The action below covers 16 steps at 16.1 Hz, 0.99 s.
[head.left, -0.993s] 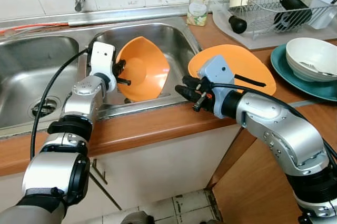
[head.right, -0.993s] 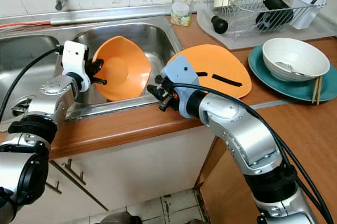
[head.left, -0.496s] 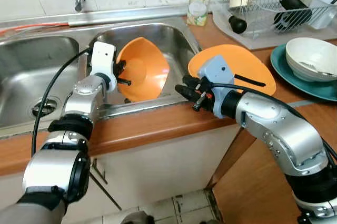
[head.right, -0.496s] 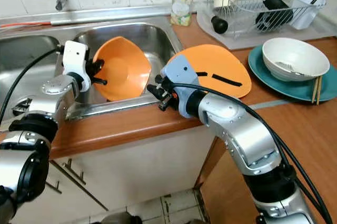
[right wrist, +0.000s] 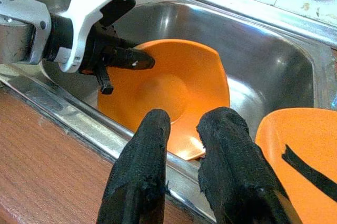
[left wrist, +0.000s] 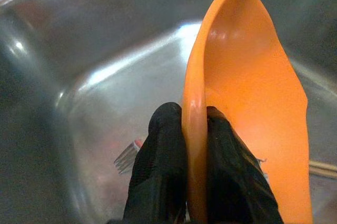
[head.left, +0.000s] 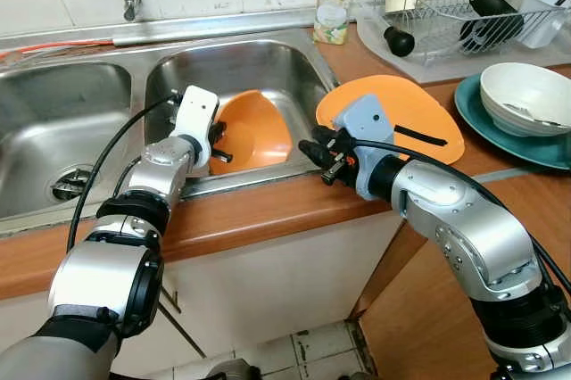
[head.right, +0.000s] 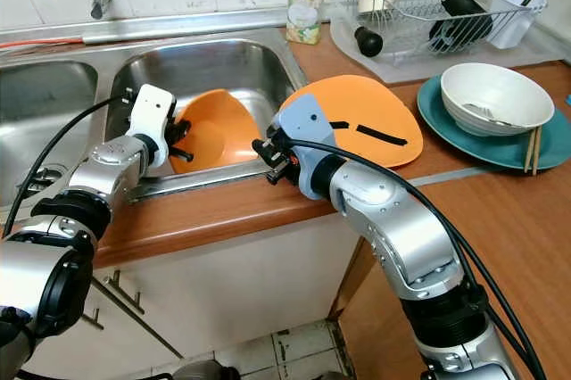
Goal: Kitchen organization
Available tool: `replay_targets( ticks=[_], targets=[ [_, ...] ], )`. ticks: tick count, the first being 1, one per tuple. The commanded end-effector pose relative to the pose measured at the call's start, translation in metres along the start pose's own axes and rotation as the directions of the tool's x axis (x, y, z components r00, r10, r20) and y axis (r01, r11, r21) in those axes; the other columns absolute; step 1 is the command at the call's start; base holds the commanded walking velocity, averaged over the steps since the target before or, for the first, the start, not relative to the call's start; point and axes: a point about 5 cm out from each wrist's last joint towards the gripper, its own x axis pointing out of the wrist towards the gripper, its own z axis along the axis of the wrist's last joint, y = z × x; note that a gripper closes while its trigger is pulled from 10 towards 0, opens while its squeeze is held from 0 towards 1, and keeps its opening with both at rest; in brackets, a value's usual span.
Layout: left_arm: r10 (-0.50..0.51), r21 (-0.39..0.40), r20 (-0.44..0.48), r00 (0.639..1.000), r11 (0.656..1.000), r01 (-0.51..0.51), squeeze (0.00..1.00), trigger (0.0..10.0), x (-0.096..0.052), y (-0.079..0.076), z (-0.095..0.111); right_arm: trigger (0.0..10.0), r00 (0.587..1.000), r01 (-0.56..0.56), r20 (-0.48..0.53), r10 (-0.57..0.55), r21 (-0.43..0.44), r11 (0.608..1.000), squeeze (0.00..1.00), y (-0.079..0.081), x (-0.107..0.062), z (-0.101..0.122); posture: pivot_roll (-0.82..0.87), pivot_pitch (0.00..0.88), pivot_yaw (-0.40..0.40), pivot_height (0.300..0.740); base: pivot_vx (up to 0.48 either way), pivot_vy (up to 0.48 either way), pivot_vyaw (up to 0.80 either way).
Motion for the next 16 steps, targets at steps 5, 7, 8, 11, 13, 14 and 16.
replay_targets(
  ticks=[5, 7, 8, 11, 13, 14, 16],
  targets=[
    [-0.036, 0.001, -0.022, 0.999, 0.999, 0.036, 1.00, 10.0, 0.002, 0.000, 0.008, 10.0, 1.000, 0.012, -0.011, -0.011, 0.005, 1.000, 0.00, -0.002, -0.001, -0.002, -0.06, 0.000, 0.064, 0.740, 0.000, 0.000, 0.00],
    [-0.053, 0.010, -0.045, 0.998, 0.999, 0.053, 1.00, 10.0, 0.002, -0.002, 0.005, 10.0, 1.000, 0.016, -0.015, -0.016, 0.005, 1.000, 0.00, -0.002, 0.000, -0.003, -0.06, 0.000, 0.064, 0.740, 0.000, 0.000, 0.00],
    [-0.052, 0.009, -0.044, 0.998, 0.999, 0.053, 1.00, 10.0, 0.002, -0.002, 0.005, 10.0, 1.000, 0.018, -0.016, -0.018, 0.007, 1.000, 0.00, -0.002, 0.000, -0.003, -0.06, 0.000, 0.064, 0.740, 0.000, 0.000, 0.00],
    [-0.038, 0.001, -0.005, 0.999, 0.999, 0.038, 1.00, 10.0, 0.001, 0.002, 0.008, 10.0, 0.999, 0.041, -0.023, -0.041, 0.018, 0.999, 0.00, -0.004, -0.002, -0.005, -0.06, 0.000, 0.064, 0.740, 0.000, 0.000, 0.00],
    [-0.038, -0.010, 0.038, 0.999, 0.999, 0.038, 1.00, 10.0, -0.001, 0.005, 0.012, 10.0, 0.997, 0.076, -0.027, -0.075, 0.031, 0.997, 0.00, -0.009, -0.004, -0.005, -0.06, 0.000, 0.063, 0.740, 0.000, 0.000, 0.00],
    [-0.022, -0.013, 0.116, 0.993, 1.000, 0.023, 1.00, 10.0, -0.004, 0.010, 0.019, 10.0, 0.991, 0.130, -0.032, -0.128, 0.050, 0.990, 0.00, -0.017, -0.006, -0.006, -0.06, 0.000, 0.060, 0.740, 0.000, 0.000, 0.00],
    [-0.022, -0.022, 0.160, 0.987, 0.999, 0.026, 1.00, 10.0, -0.006, 0.012, 0.023, 10.0, 0.988, 0.155, -0.034, -0.153, 0.063, 0.986, 0.01, -0.021, -0.008, -0.007, -0.06, 0.000, 0.057, 0.740, 0.000, 0.000, 0.00]
  ],
)
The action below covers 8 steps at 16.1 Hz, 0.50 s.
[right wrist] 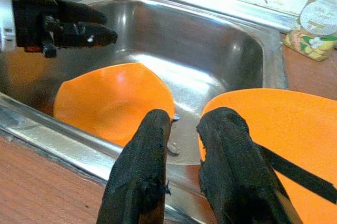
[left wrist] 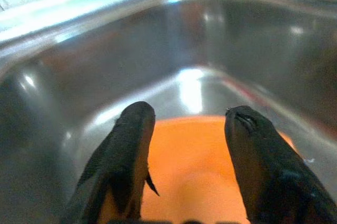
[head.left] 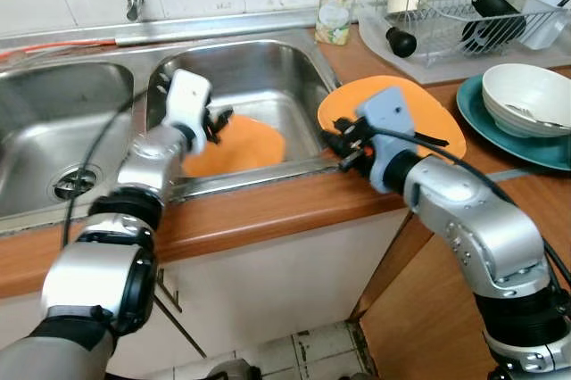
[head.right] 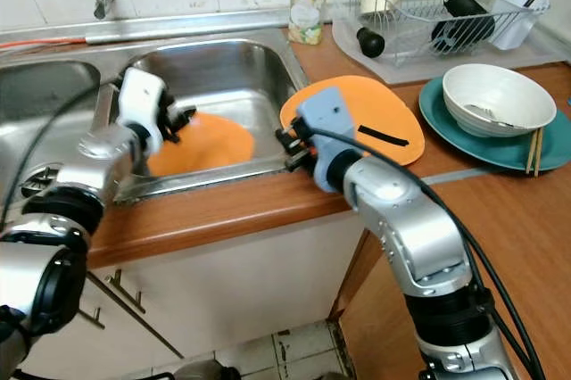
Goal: Kitchen organization
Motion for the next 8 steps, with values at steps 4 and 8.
replay_targets(
  ticks=[4, 8],
  targets=[
    [-0.004, 0.001, 0.003, 1.000, 1.000, 0.004, 1.00, 10.0, -0.0003, -0.0002, -0.0001, 10.0, 1.000, 0.011, -0.022, -0.011, 0.011, 1.000, 0.01, -0.0015, 0.0004, -0.0034, -0.06, 0.000, 0.057, 0.740, 0.000, 0.000, 0.00],
    [-0.004, 0.001, 0.003, 1.000, 1.000, 0.004, 1.00, 10.0, -0.0003, -0.0002, -0.0001, 10.0, 1.000, 0.011, -0.022, -0.011, 0.011, 1.000, 0.01, -0.0015, 0.0004, -0.0034, -0.06, 0.000, 0.057, 0.740, 0.000, 0.000, 0.00]
  ],
)
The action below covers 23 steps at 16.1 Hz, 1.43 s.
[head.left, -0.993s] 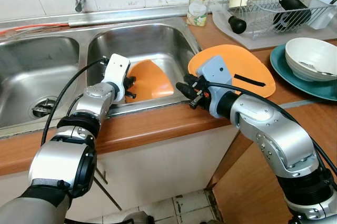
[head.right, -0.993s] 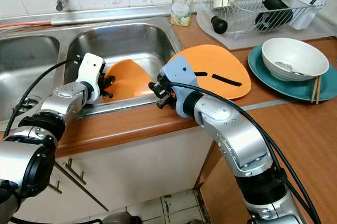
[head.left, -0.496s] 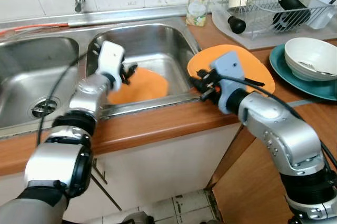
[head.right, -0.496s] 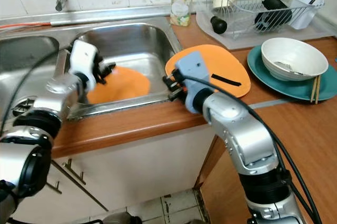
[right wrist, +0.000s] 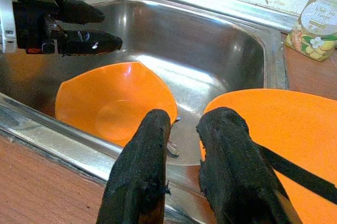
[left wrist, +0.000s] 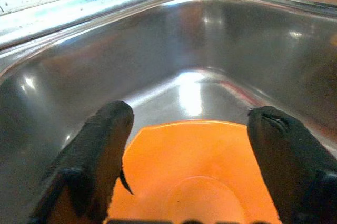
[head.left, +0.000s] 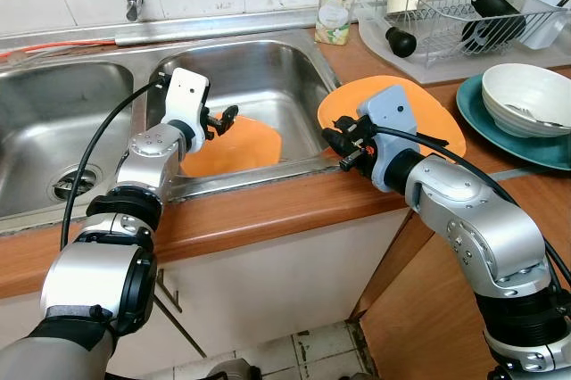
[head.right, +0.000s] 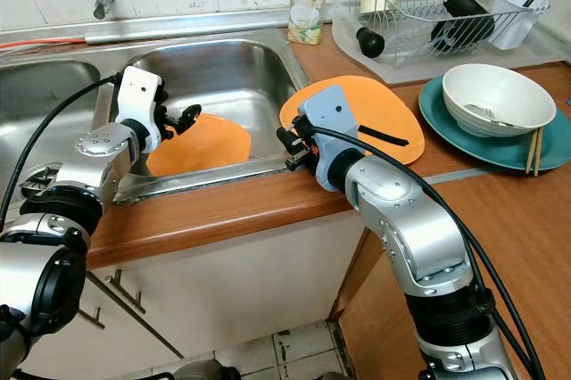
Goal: Kitchen organization
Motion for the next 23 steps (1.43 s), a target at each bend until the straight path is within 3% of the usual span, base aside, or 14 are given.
replay_targets(
  ticks=[1, 6, 7, 8, 9, 13, 15, 17, 19, 21, 23],
  targets=[
    [-0.001, 0.004, 0.003, 1.000, 1.000, 0.001, 1.00, 10.0, -0.001, 0.001, 0.000, 10.0, 1.000, 0.011, -0.022, -0.011, 0.010, 1.000, 0.01, -0.002, 0.000, -0.003, -0.06, 0.000, 0.057, 0.740, 0.000, 0.000, 0.00],
    [-0.001, 0.004, 0.003, 1.000, 1.000, 0.001, 1.00, 10.0, -0.001, 0.001, 0.000, 10.0, 1.000, 0.011, -0.022, -0.011, 0.010, 1.000, 0.01, -0.002, 0.000, -0.003, -0.06, 0.000, 0.057, 0.740, 0.000, 0.000, 0.00],
    [-0.003, -0.003, 0.036, 0.999, 1.000, 0.003, 1.00, 10.0, -0.002, 0.002, 0.003, 10.0, 0.999, 0.030, -0.023, -0.029, 0.022, 0.999, 0.01, -0.004, 0.000, -0.004, -0.06, 0.000, 0.057, 0.740, 0.000, 0.000, 0.00],
    [-0.063, -0.031, 0.205, 0.977, 0.997, 0.070, 1.00, 10.0, -0.035, -0.014, 0.006, 10.0, 0.985, 0.158, 0.050, -0.164, 0.107, 0.982, 1.00, -0.020, -0.016, -0.002, -0.03, 0.000, 0.023, 0.740, 0.000, 0.000, 0.00],
    [-0.096, -0.034, 0.265, 0.959, 0.994, 0.108, 1.00, 10.0, -0.056, -0.026, 0.008, 10.0, 0.972, 0.209, 0.076, -0.221, 0.141, 0.968, 1.00, -0.025, -0.024, -0.002, -0.03, 0.000, 0.027, 0.740, 0.000, 0.000, 0.00],
    [-0.084, -0.039, 0.304, 0.949, 0.994, 0.101, 1.00, 10.0, -0.058, -0.023, 0.016, 10.0, 0.969, 0.218, 0.082, -0.232, 0.150, 0.964, 1.00, -0.025, -0.025, -0.001, -0.03, 0.000, 0.028, 0.740, 0.000, 0.000, 0.00],
    [-0.099, -0.064, 0.311, 0.945, 0.990, 0.124, 1.00, 10.0, -0.072, -0.029, 0.021, 10.0, 0.961, 0.250, 0.078, -0.265, 0.166, 0.954, 1.00, -0.028, -0.029, -0.002, -0.04, 0.000, 0.029, 0.740, 0.000, 0.000, 0.00],
    [-0.160, -0.056, 0.264, 0.951, 0.982, 0.181, 1.00, 10.0, -0.080, -0.037, 0.014, 10.0, 0.939, 0.330, 0.034, -0.342, 0.187, 0.925, 1.00, -0.037, -0.032, -0.008, -0.04, 0.000, 0.031, 0.740, 0.000, 0.000, 0.00],
    [-0.266, -0.038, 0.204, 0.942, 0.960, 0.279, 1.00, 10.0, -0.089, -0.047, 0.002, 10.0, 0.901, 0.430, -0.044, -0.433, 0.237, 0.871, 1.00, -0.056, -0.038, -0.020, -0.04, 0.000, 0.032, 0.740, 0.000, 0.000, 0.00],
    [-0.306, -0.050, 0.194, 0.932, 0.946, 0.321, 1.00, 10.0, -0.093, -0.051, -0.001, 10.0, 0.891, 0.454, -0.106, -0.442, 0.263, 0.852, 1.00, -0.066, -0.040, -0.029, -0.04, 0.000, 0.029, 0.740, 0.000, 0.000, 0.00],
    [-0.336, -0.054, 0.188, 0.923, 0.935, 0.351, 1.00, 10.0, -0.096, -0.055, 0.000, 10.0, 0.860, 0.511, -0.176, -0.480, 0.336, 0.791, 1.00, -0.080, -0.044, -0.038, -0.04, 0.000, 0.026, 0.740, 0.000, 0.000, 0.00]
  ],
)
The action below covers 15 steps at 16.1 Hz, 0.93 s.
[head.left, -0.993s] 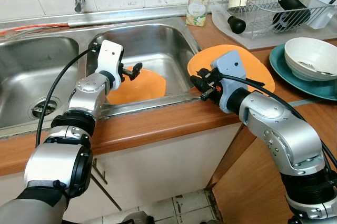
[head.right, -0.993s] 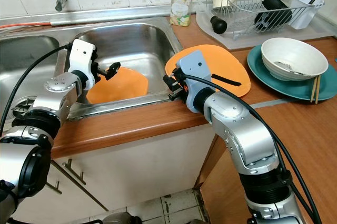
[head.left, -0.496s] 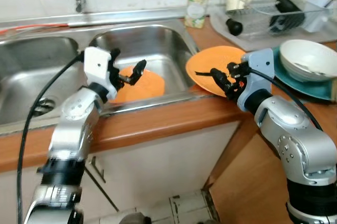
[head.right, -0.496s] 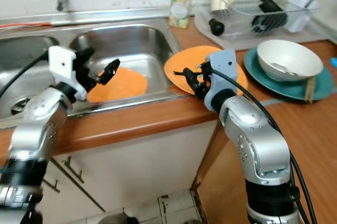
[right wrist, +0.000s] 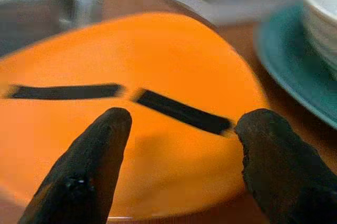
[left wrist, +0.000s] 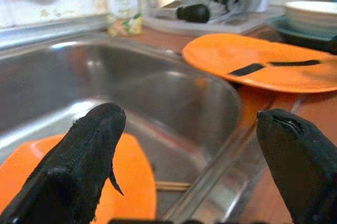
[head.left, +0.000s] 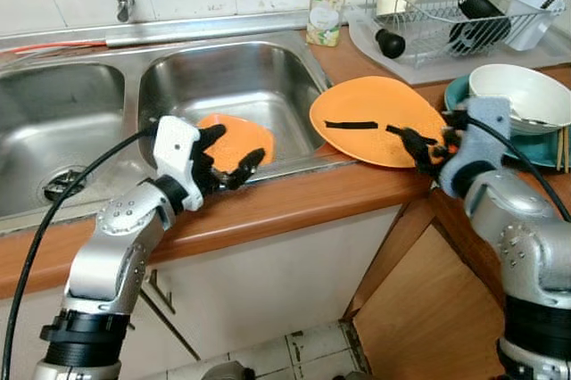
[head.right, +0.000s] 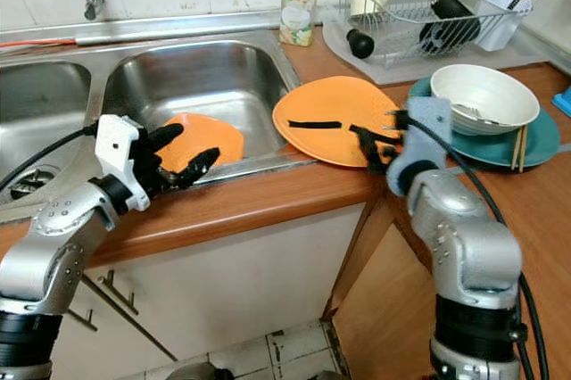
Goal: Kitchen organization
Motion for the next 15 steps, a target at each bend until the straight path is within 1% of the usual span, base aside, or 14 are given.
replay_targets(
  ticks=[1, 2, 3, 4, 5, 7, 9, 10, 11, 12, 13, 14, 15],
  targets=[
    [-0.037, -0.005, -0.009, 0.999, 0.999, 0.037, 1.00, 10.0, -0.002, -0.004, 0.001, 10.0, 0.999, 0.049, -0.004, -0.049, 0.027, 0.998, 1.00, -0.010, 0.002, 0.005, -0.04, 0.000, 0.025, 0.740, 0.000, 0.000, 0.00],
    [-0.051, -0.006, -0.011, 0.999, 0.999, 0.050, 1.00, 10.0, -0.003, -0.006, 0.002, 10.0, 0.997, 0.071, -0.009, -0.071, 0.028, 0.997, 1.00, -0.013, 0.002, 0.006, -0.04, 0.000, 0.025, 0.740, 0.000, 0.000, 0.00],
    [-0.078, -0.010, -0.015, 0.997, 0.997, 0.078, 1.00, 10.0, -0.005, -0.009, 0.002, 10.0, 0.994, 0.110, -0.029, -0.109, 0.032, 0.993, 0.85, -0.019, 0.003, 0.006, -0.04, 0.000, 0.025, 0.740, 0.000, 0.000, 0.00],
    [-0.095, -0.013, -0.016, 0.995, 0.995, 0.095, 1.00, 10.0, -0.006, -0.011, 0.002, 10.0, 0.991, 0.130, -0.046, -0.129, 0.033, 0.991, 0.29, -0.022, 0.004, 0.004, -0.04, 0.000, 0.024, 0.740, 0.000, 0.000, 0.00],
    [-0.151, -0.029, -0.026, 0.988, 0.988, 0.151, 1.00, 10.0, -0.009, -0.017, 0.001, 10.0, 0.987, 0.141, -0.086, -0.135, 0.069, 0.988, 0.00, -0.027, 0.005, 0.000, -0.04, 0.000, 0.024, 0.740, 0.000, 0.000, 0.00],
    [-0.191, -0.040, -0.041, 0.981, 0.981, 0.190, 1.00, 10.0, -0.013, -0.022, -0.001, 10.0, 0.990, 0.090, -0.119, -0.072, 0.155, 0.984, 0.00, -0.023, 0.009, -0.005, -0.04, 0.000, 0.029, 0.740, 0.000, 0.000, 0.00],
    [-0.216, -0.048, -0.054, 0.975, 0.976, 0.213, 1.00, 10.0, -0.016, -0.025, -0.002, 10.0, 0.989, 0.082, -0.140, -0.053, 0.214, 0.973, 0.00, -0.023, 0.013, -0.008, -0.03, 0.000, 0.025, 0.740, 0.000, 0.000, 0.00],
    [-0.222, -0.050, -0.056, 0.974, 0.974, 0.219, 1.00, 10.0, -0.017, -0.026, -0.002, 10.0, 0.989, 0.074, -0.143, -0.037, 0.258, 0.963, 0.00, -0.023, 0.016, -0.008, -0.03, 0.000, 0.024, 0.740, 0.000, 0.000, 0.00],
    [-0.223, -0.051, -0.057, 0.973, 0.974, 0.221, 1.00, 10.0, -0.018, -0.027, -0.002, 9.7, 0.990, 0.055, -0.140, -0.014, 0.300, 0.952, 0.00, -0.021, 0.019, -0.008, -0.03, 0.000, 0.024, 0.740, 0.000, 0.000, 0.00],
    [-0.228, -0.056, -0.058, 0.972, 0.973, 0.225, 1.00, 10.0, -0.018, -0.027, -0.002, 4.4, 0.991, 0.018, -0.131, 0.032, 0.369, 0.929, 0.00, -0.018, 0.022, -0.007, -0.03, 0.000, 0.024, 0.740, 0.000, 0.000, 0.00],
    [-0.232, -0.058, -0.060, 0.971, 0.972, 0.229, 1.00, 10.0, -0.019, -0.028, -0.002, 1.9, 0.990, -0.011, -0.128, 0.066, 0.393, 0.919, 0.00, -0.014, 0.025, -0.006, -0.03, 0.000, 0.024, 0.740, 0.000, 0.000, 0.00],
    [-0.233, -0.059, -0.061, 0.970, 0.971, 0.230, 1.00, 10.0, -0.019, -0.029, -0.002, 1.4, 0.989, -0.017, -0.130, 0.074, 0.398, 0.917, 0.00, -0.013, 0.026, -0.006, -0.02, 0.000, 0.018, 0.740, 0.000, 0.000, 0.00],
    [-0.236, -0.060, -0.063, 0.970, 0.971, 0.232, 1.00, 10.0, -0.019, -0.029, -0.002, 0.0, 0.986, -0.040, -0.131, 0.104, 0.418, 0.907, 0.00, -0.009, 0.029, -0.007, -0.02, 0.000, 0.018, 0.740, 0.000, 0.000, 0.00]
  ],
)
